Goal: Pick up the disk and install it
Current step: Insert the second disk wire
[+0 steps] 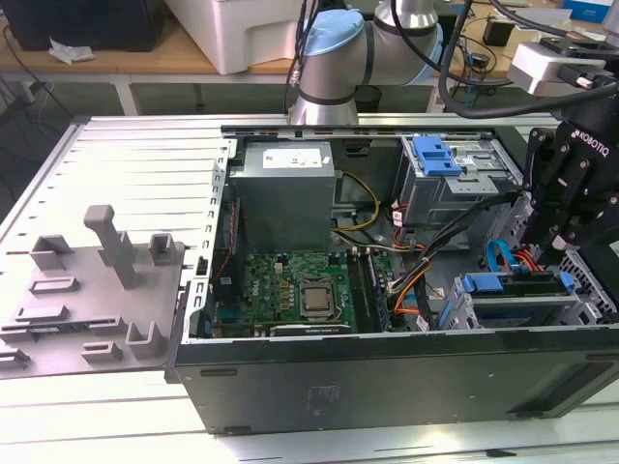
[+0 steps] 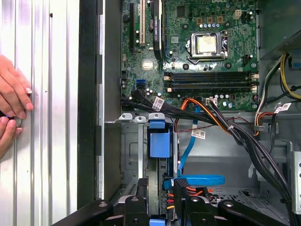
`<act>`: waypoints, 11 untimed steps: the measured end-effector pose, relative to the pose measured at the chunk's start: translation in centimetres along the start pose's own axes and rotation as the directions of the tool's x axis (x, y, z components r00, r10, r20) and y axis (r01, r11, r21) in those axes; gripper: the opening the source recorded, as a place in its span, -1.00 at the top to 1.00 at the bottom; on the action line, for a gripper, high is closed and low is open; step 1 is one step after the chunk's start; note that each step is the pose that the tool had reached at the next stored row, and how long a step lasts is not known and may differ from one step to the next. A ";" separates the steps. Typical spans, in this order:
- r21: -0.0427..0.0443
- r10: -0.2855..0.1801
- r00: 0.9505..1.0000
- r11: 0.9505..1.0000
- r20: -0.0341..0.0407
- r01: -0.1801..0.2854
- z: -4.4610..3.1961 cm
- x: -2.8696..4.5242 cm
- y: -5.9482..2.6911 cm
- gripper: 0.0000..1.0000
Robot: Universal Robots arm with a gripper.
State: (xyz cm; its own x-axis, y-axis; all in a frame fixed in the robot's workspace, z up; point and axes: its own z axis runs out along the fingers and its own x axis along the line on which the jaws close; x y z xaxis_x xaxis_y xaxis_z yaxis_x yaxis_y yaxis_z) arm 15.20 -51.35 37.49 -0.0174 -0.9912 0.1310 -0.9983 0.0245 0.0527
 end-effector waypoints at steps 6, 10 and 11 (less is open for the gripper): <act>0.000 0.000 1.000 1.000 0.000 0.000 0.01 0.00 0.24 0.28; 0.000 0.000 1.000 1.000 0.000 0.000 0.06 -0.02 1.20 0.28; 0.001 0.000 1.000 1.000 0.000 0.000 0.06 -0.03 1.51 0.28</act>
State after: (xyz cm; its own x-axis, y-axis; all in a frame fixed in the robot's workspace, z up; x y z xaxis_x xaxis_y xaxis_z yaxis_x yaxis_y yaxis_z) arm 13.69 -51.29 37.50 -0.0177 -0.9912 0.1309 -0.9983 0.0247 0.0520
